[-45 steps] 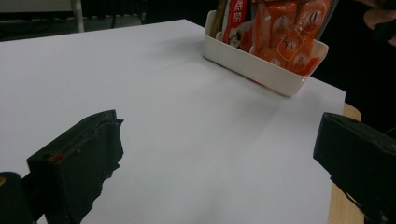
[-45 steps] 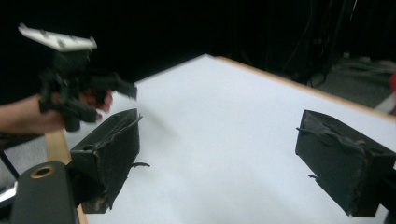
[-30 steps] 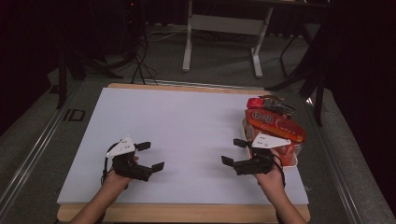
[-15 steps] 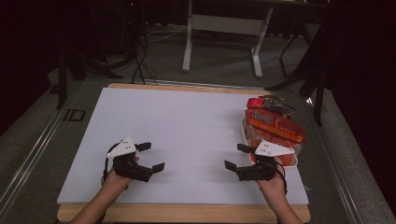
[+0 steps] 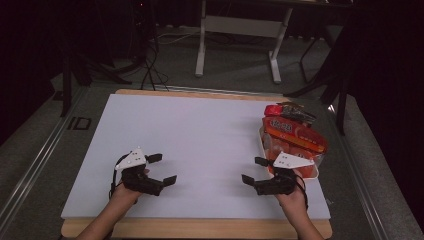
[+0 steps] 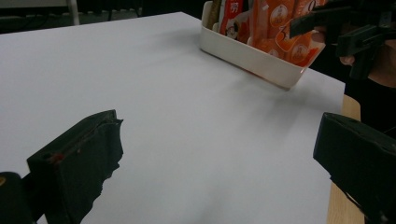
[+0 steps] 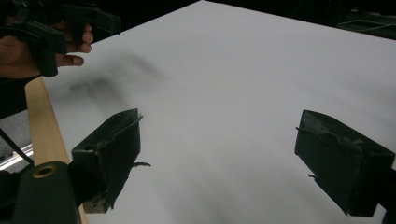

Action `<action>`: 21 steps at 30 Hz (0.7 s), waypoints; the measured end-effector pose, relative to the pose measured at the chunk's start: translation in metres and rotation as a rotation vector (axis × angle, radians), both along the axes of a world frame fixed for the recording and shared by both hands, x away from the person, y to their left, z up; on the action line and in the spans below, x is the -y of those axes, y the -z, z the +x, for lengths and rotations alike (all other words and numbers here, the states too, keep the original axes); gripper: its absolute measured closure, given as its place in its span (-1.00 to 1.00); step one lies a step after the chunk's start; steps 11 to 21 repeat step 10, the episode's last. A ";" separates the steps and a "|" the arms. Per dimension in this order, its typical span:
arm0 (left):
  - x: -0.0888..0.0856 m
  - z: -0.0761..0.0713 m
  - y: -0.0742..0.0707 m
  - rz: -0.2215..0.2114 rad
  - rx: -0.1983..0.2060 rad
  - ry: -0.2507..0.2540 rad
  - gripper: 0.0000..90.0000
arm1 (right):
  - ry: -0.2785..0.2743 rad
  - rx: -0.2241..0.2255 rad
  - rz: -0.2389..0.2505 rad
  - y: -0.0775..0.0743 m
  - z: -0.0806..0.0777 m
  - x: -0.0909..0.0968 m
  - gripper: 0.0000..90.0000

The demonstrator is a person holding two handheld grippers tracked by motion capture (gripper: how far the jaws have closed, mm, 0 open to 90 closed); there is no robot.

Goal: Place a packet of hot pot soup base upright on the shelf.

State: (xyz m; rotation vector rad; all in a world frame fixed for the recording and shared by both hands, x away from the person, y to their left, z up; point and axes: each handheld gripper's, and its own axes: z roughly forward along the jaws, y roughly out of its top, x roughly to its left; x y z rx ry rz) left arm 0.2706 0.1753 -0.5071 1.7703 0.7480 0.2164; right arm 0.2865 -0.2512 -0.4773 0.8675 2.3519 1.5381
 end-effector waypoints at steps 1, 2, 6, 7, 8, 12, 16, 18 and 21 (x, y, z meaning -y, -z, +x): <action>0.000 0.000 0.000 0.001 0.001 0.001 -0.98 | 0.000 -0.003 -0.001 0.001 0.000 0.000 -0.69; 0.000 0.000 0.001 0.001 0.001 0.002 -0.98 | -0.001 -0.007 -0.001 0.002 0.001 0.000 -0.69; 0.001 -0.002 0.002 0.005 0.000 0.009 -0.98 | -0.002 -0.013 -0.011 0.004 0.001 -0.001 -0.69; 0.001 -0.003 0.002 0.007 0.000 0.009 -0.98 | -0.001 -0.013 -0.012 0.005 0.001 -0.001 -0.69; 0.001 -0.003 0.002 0.006 0.000 0.009 -0.98 | -0.004 -0.014 -0.012 0.005 0.001 -0.002 -0.69; 0.001 -0.002 0.002 0.003 0.001 0.007 -0.98 | -0.007 -0.014 -0.014 0.005 0.001 -0.002 -0.69; 0.001 -0.002 0.002 0.003 0.001 0.007 -0.98 | -0.007 -0.014 -0.014 0.005 0.001 -0.002 -0.69; 0.001 -0.002 0.002 0.003 0.001 0.007 -0.98 | -0.007 -0.014 -0.014 0.005 0.001 -0.002 -0.69; 0.001 -0.002 0.002 0.003 0.001 0.007 -0.98 | -0.007 -0.014 -0.014 0.005 0.001 -0.002 -0.69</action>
